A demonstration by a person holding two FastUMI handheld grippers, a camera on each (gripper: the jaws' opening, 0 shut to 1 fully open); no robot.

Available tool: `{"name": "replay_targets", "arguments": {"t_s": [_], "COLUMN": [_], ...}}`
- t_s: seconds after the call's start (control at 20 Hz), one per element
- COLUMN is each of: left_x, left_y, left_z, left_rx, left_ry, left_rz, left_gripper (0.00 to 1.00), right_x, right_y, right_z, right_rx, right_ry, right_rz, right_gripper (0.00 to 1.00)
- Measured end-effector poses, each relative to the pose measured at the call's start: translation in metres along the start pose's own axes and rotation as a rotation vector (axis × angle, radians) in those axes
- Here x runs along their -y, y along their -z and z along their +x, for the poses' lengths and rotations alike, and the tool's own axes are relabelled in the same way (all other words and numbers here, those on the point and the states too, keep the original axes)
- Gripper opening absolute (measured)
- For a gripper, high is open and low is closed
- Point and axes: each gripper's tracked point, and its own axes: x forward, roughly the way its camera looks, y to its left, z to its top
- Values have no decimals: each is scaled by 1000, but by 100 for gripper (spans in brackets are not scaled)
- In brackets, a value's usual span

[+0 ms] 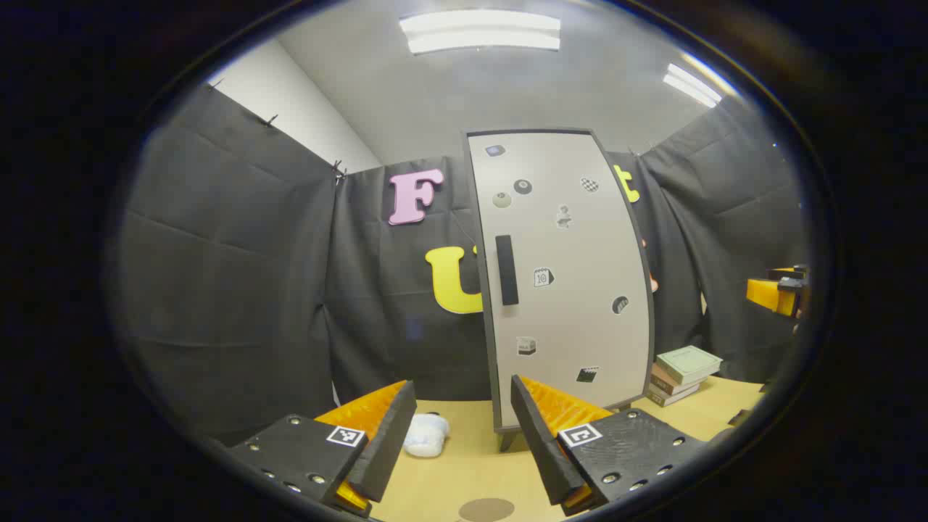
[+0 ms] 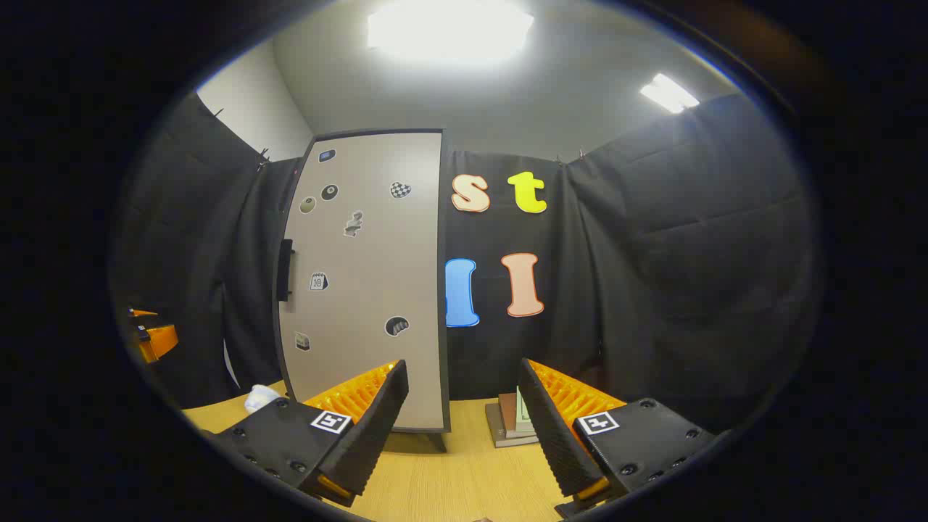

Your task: Open the cabinet door with the right hand, grasp the bottle in the cabinet with the left hand and place it on the coaster, then close the cabinet door with the right hand.

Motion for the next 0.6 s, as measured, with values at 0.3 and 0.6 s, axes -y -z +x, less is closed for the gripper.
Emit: {"name": "replay_targets", "arguments": {"t_s": [0.3,0.6], "left_x": [8,17], "left_y": [0,0], "left_z": [2,5], "left_rx": [-1,-4], "left_ry": [7,8], "left_rz": [0,-1], "left_gripper": [82,81], "right_x": [-1,2], "right_y": [4,9], "right_z": [3,7], "right_rx": [-12,-26], "right_ry": [-10,-17], "right_rz": [6,3], "right_gripper": [98,97]}}
